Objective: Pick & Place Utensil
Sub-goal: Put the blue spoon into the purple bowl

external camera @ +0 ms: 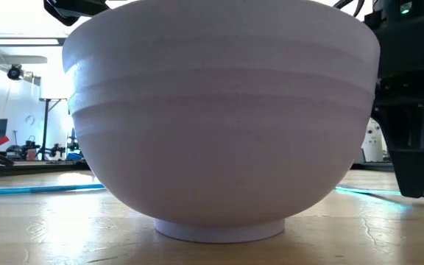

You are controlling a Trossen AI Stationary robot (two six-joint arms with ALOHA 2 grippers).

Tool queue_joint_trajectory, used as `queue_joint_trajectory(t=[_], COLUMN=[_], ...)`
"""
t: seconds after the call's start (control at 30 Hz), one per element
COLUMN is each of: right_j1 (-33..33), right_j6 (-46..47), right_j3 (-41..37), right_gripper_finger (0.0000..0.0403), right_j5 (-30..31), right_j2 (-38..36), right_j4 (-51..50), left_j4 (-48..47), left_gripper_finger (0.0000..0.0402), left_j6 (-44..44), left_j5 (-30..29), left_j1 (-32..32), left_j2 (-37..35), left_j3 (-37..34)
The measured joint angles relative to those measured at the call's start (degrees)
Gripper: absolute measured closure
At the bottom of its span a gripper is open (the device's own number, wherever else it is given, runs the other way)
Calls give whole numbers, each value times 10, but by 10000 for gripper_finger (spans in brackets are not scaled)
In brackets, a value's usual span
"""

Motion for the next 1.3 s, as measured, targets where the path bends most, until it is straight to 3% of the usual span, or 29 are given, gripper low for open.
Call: queue_joint_trajectory(t=[0.53,1.03,1.3], right_j1=[-2,-3,-3], right_j6=[13,16,5], right_j3=[-23,-26,-27], right_gripper_finger=[321,383,388], right_j5=[14,32,47], right_j2=[-2,-2,-1], right_j4=[4,-7,-14], left_j4=[0,-1,-2], left_gripper_finger=[229,229,229], left_j6=[0,0,0], left_j5=[0,4,4], left_j1=[0,0,0], left_j2=[0,0,0], left_j3=[0,0,0])
